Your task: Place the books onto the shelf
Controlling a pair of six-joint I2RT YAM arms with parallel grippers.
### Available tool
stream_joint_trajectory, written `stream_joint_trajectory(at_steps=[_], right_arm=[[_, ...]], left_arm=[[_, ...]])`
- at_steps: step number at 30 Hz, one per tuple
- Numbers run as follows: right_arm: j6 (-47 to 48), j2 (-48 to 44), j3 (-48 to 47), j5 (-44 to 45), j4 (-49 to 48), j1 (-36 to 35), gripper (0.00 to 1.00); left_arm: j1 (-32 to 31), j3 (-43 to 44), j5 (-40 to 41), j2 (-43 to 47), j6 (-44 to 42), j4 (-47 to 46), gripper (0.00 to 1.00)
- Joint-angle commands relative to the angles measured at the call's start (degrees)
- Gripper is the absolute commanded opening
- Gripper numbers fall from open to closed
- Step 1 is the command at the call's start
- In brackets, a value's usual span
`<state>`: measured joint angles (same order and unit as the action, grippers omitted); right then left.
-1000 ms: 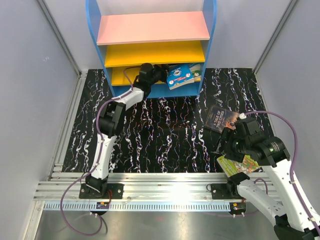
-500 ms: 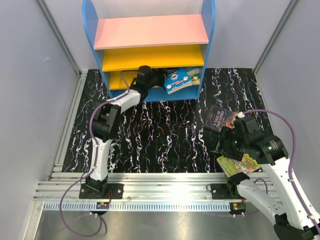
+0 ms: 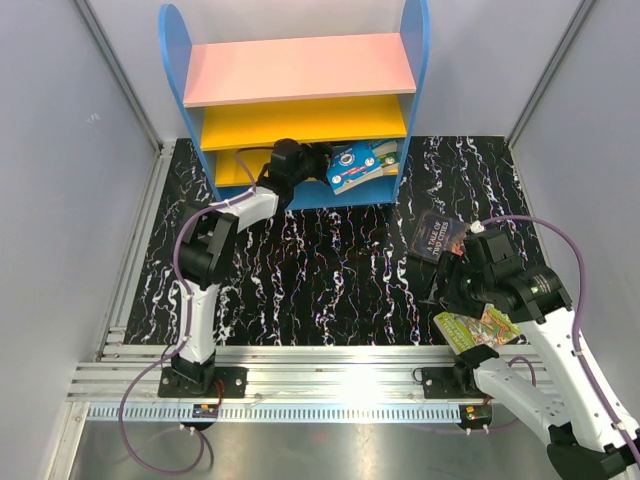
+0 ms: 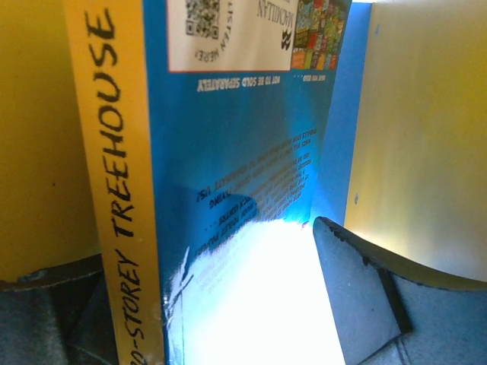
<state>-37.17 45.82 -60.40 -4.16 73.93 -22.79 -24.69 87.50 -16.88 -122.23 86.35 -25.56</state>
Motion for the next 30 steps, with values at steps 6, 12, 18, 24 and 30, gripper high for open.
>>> stream_joint_trajectory(at_steps=[6,12,18,24,30], right_arm=[[2.71,1.11,-0.59,-0.85,-2.3,-0.33,0.71],[3.15,1.2,-0.24,-1.37,-2.65,-0.33,0.71],[3.68,1.02,0.28,-1.99,-2.74,-0.33,0.71],[4.12,0.15,0.11,-2.08,-1.86,-0.33,0.68],[4.56,-1.35,0.55,-3.39,-1.33,-0.33,0.6]], left_arm=[[-0.27,-0.75,4.84,3.31,-0.92,-13.79,0.46],[-0.36,-7.08,7.39,6.56,1.11,-19.96,0.77],[-0.63,-8.23,8.97,9.38,0.58,-18.3,0.38],[-1.68,-5.68,10.2,10.0,-1.26,-14.26,0.0],[-2.82,-1.99,10.29,12.71,-5.65,-10.4,0.0]])
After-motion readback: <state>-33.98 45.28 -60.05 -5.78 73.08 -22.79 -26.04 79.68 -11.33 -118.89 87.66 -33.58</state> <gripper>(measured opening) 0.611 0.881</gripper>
